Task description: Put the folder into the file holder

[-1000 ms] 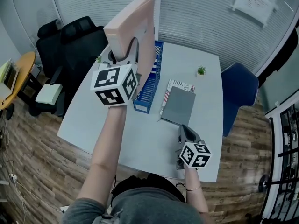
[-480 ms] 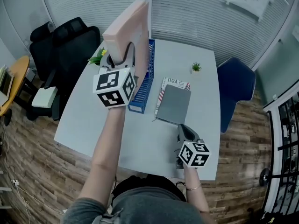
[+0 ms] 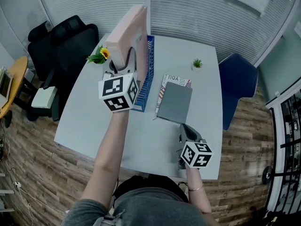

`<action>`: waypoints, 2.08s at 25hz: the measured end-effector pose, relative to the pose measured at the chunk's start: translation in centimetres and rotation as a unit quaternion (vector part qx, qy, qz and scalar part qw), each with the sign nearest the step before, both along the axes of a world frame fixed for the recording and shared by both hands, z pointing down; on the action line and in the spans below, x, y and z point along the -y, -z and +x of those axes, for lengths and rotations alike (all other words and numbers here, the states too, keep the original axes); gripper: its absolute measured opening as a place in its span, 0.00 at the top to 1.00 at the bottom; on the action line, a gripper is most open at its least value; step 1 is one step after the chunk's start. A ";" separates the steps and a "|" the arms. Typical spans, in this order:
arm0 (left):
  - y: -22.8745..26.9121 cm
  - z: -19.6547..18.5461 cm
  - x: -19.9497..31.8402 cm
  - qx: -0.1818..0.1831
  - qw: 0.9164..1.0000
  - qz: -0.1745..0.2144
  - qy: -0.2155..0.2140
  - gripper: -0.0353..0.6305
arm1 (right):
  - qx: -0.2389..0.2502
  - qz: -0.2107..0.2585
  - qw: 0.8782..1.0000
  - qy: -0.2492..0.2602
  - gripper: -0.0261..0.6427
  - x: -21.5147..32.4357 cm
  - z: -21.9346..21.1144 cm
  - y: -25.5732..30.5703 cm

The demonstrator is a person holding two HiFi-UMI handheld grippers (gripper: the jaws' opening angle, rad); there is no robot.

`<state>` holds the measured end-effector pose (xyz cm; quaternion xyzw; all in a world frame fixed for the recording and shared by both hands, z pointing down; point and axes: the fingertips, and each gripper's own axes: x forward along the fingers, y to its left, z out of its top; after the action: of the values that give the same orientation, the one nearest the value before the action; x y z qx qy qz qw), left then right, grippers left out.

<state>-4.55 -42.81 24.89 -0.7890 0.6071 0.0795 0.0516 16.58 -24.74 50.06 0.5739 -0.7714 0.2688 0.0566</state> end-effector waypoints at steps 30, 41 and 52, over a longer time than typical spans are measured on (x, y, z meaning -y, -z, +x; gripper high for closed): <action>-7.4 0.6 1.3 0.015 0.998 -0.052 0.010 0.72 | 0.003 -0.013 1.000 0.000 0.95 0.0 0.1 -1.1; -10.4 1.0 1.4 0.022 0.996 -0.091 0.006 0.71 | 0.002 -0.011 1.000 0.003 0.95 -0.2 0.1 -0.9; -13.7 1.7 1.2 0.041 0.990 -0.133 0.000 0.69 | 0.003 -0.011 1.000 0.008 0.95 -0.5 -0.2 -1.1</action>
<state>-2.87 -44.06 38.55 -0.7916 0.6094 -0.0344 -0.0287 16.37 -24.28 51.14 0.5660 -0.7733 0.2789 0.0626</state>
